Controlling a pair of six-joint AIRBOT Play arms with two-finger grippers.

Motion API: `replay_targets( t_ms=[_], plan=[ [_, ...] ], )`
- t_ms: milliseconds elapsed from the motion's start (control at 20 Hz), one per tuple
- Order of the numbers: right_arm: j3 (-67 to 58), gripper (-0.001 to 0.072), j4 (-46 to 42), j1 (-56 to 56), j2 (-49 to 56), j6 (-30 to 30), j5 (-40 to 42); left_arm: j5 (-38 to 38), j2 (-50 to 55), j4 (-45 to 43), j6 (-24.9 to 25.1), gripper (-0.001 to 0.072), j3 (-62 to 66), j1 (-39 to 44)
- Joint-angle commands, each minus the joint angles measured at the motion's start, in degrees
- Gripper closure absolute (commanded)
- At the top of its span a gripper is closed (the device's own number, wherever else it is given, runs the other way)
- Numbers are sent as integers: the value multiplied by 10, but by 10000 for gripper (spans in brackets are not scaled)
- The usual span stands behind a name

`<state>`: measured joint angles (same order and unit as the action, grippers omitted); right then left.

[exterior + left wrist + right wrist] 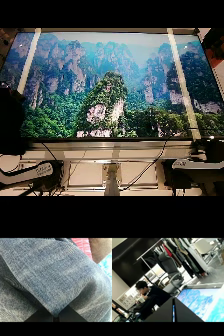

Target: Fold the clothes and pants, and hang the long-sleeved shirts on hangers.

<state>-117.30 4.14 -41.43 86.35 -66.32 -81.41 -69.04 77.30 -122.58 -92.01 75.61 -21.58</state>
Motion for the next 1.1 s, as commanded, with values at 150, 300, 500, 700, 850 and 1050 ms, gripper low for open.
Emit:
replay_targets(
  t_ms=[150,300,500,700,850,1050],
  plan=[
    [-1,682,0,0,0,0,0,75,-63,4,-68,681,1,18],
    [-1,682,0,0,0,0,0,197,-159,92,-93,682,1,46],
    [-1,682,1,0,0,0,0,405,-266,318,-92,682,1,95],
    [-1,682,7,0,0,-2,4,618,-329,423,-92,683,1,216],
    [-1,682,16,0,0,-10,1,730,-333,421,-92,684,16,358],
    [-1,682,34,0,0,-64,-1,746,-282,375,-92,683,30,513]
  ],
)
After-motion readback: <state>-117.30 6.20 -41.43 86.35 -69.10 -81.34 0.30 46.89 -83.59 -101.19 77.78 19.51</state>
